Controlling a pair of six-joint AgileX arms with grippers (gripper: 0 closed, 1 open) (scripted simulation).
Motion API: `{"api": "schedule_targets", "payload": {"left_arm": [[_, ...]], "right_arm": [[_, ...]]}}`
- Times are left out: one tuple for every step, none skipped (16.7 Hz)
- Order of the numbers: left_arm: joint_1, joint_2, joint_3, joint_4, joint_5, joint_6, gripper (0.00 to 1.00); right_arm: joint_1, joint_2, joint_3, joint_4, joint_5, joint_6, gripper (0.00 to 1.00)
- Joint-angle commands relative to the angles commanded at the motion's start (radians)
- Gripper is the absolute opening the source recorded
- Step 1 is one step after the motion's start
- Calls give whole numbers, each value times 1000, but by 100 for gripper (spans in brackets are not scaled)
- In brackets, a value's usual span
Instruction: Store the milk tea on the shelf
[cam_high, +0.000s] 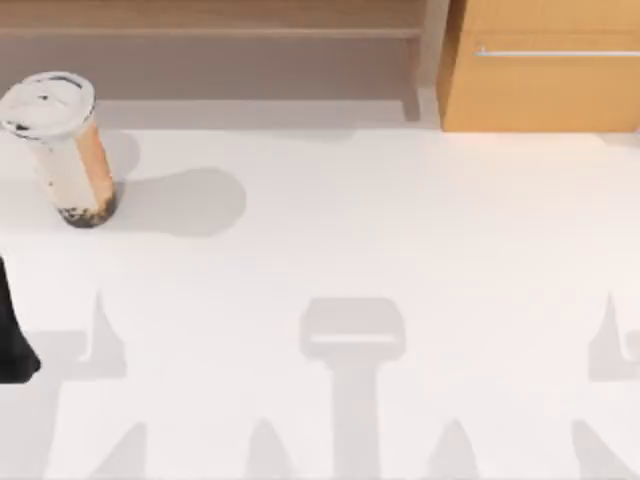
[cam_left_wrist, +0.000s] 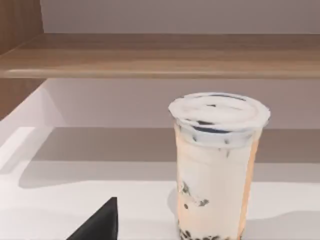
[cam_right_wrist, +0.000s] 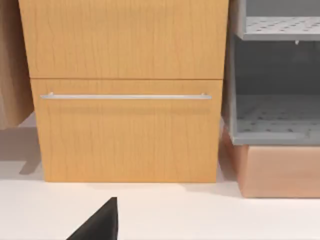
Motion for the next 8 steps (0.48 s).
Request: {"api": "schedule_targets", "payload": {"left_arm": [[0, 0, 0, 0, 0, 0, 100], [0, 1, 0, 1, 0, 0, 100], [-1, 11, 4, 11, 1, 0, 100], [-4, 33, 10, 33, 1, -1, 100], [-6, 65, 18, 64, 2, -1, 100], [-10, 108, 28, 104, 3, -1, 100], [-13, 161, 40, 151, 3, -1, 100], [-17, 225, 53, 205, 4, 0, 100]], "right_arm": [[0, 0, 0, 0, 0, 0, 100], [0, 0, 0, 0, 0, 0, 100], [0, 0, 0, 0, 0, 0, 100], [0, 0, 0, 0, 0, 0, 100], [0, 0, 0, 0, 0, 0, 100], [0, 0, 0, 0, 0, 0, 100], [0, 0, 0, 0, 0, 0, 100], [0, 0, 0, 0, 0, 0, 100]]}}
